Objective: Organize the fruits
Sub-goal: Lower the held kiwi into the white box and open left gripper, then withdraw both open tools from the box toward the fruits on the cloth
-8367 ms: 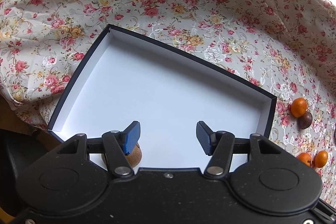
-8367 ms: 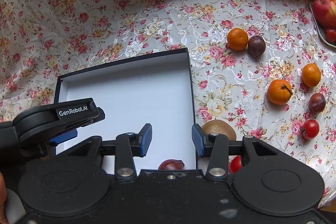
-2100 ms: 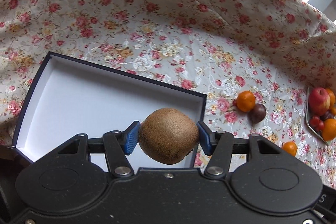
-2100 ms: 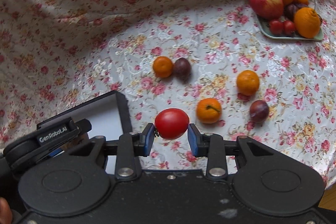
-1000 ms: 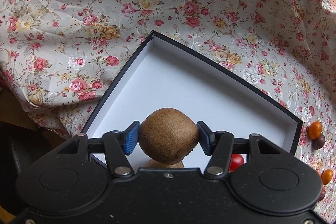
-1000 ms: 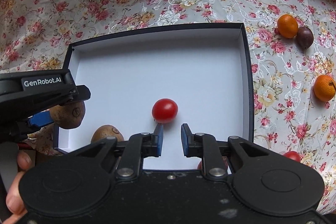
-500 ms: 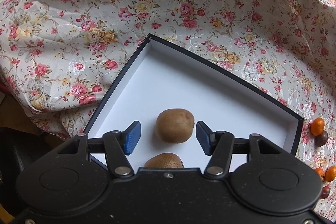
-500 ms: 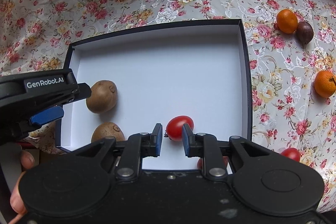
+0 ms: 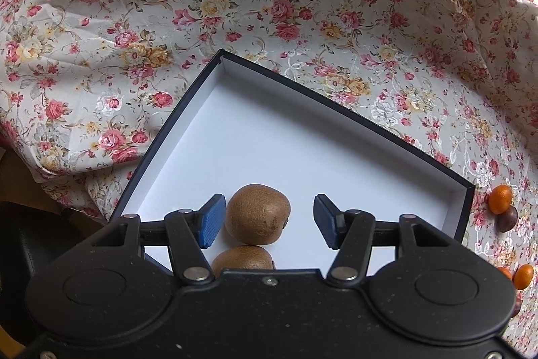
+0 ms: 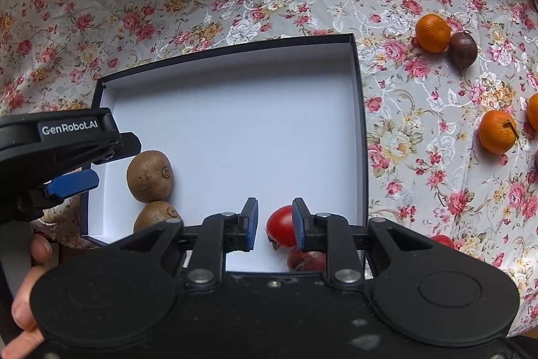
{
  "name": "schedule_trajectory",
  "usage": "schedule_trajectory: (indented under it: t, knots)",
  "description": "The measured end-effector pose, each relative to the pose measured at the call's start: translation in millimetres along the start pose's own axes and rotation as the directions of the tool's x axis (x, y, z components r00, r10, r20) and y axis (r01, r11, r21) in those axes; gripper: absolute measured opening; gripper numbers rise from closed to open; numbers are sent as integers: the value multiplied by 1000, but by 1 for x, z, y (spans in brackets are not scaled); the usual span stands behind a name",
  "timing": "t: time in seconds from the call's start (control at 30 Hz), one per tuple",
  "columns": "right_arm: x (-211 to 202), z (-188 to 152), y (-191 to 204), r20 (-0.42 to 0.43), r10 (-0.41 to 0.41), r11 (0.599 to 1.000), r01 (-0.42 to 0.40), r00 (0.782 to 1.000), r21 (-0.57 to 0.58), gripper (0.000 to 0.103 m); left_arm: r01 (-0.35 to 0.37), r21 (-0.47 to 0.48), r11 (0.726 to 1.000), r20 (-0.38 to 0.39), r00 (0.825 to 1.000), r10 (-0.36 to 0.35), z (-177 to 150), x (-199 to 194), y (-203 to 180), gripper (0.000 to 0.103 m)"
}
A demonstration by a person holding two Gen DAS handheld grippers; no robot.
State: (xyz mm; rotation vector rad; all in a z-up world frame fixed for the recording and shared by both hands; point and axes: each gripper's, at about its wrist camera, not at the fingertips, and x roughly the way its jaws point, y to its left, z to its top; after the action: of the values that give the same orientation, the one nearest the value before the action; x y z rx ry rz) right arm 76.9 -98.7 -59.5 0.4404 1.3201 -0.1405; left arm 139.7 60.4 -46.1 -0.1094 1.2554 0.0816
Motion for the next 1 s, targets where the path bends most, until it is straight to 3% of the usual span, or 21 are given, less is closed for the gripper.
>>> schedule_trajectory:
  t: [0.37, 0.63, 1.0]
  knots:
    - [-34, 14, -60, 55, -9, 995, 4, 998, 103, 28, 6, 74, 997, 1, 1000, -6, -8, -2, -46, 61]
    - [-61, 20, -116, 123, -81, 973, 52, 989, 223, 28, 35, 174, 984, 12, 999, -38, -27, -7, -102, 61]
    - [-75, 14, -211, 27, -127, 908, 105, 992, 406, 28, 96, 289, 952, -7, 995, -98, -52, -12, -180, 62]
